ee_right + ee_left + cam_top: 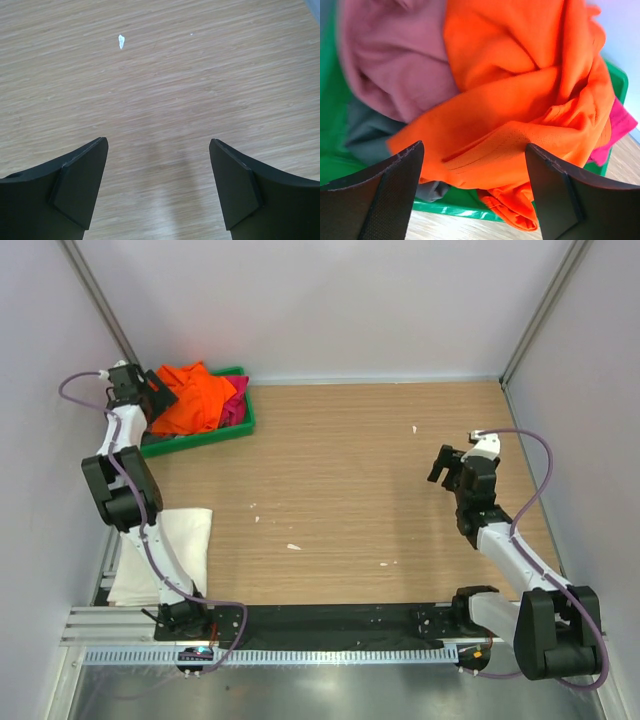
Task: Fold and stack the t-shirts
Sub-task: Grab the tshirt from the pile
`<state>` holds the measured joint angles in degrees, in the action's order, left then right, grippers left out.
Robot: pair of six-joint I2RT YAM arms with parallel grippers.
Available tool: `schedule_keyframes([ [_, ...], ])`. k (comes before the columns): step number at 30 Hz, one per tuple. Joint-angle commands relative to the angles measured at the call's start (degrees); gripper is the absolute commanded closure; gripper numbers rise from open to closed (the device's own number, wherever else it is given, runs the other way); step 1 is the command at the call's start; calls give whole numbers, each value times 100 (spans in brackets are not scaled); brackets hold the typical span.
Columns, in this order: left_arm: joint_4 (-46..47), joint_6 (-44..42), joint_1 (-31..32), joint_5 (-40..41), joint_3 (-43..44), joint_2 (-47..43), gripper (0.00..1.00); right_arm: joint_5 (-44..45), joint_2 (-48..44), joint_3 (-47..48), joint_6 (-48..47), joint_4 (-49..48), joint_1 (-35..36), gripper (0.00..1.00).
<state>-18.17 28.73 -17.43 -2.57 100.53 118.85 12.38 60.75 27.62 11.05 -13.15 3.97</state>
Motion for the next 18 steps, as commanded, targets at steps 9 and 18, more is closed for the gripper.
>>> schedule_keyframes([
  [9,42,370,73,-1052,510,244,91,-394,77,253,301,304,104,26],
  [18,1360,2450,257,-1447,449,-713,100,-359,455,929,372,743,727,40],
])
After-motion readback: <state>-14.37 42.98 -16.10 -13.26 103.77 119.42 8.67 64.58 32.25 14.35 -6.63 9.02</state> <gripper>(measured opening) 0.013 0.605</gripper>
